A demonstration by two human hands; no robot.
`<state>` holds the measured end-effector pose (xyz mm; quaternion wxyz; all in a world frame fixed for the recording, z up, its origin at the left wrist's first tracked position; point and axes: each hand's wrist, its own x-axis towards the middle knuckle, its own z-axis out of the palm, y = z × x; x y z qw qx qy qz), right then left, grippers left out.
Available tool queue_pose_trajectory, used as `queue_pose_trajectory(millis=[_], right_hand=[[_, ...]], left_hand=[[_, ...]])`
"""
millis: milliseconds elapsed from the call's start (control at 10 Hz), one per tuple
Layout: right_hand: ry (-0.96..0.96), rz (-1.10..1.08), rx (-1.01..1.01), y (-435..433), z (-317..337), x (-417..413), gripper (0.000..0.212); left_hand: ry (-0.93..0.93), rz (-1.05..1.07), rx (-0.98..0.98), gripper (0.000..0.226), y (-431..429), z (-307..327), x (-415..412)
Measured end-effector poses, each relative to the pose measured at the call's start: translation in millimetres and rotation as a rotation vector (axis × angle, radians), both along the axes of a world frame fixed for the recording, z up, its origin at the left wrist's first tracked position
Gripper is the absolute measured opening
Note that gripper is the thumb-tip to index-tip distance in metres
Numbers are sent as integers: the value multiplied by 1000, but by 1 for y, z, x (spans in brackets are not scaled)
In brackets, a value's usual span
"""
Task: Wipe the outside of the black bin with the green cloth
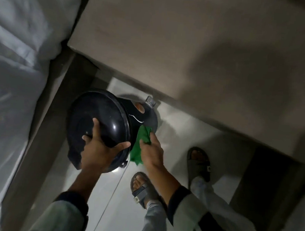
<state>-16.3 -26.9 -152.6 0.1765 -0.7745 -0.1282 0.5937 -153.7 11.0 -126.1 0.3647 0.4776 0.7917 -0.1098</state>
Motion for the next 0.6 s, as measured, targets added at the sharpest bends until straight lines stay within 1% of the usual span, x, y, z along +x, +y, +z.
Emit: queue_pose_trajectory(millis=[100, 200, 300, 400, 500, 600], right_hand=[[-512, 253, 113, -6, 37, 57, 43], [-728, 274, 472, -1, 76, 101, 41], [-900, 443, 751, 23, 88, 135, 40], [-1043, 545, 742, 57, 91, 159, 45], [-981, 834, 456, 79, 90, 178, 58], [-758, 998, 291, 79, 98, 185, 71]], left_hand=[[19, -88, -76, 121, -1, 3, 41], [-33, -129, -162, 105, -12, 8, 81], [-49, -64, -232, 94, -14, 15, 96], [-83, -193, -223, 88, -5, 34, 86], [-21, -449, -64, 89, 17, 68, 76], [26, -617, 209, 84, 35, 111, 84]])
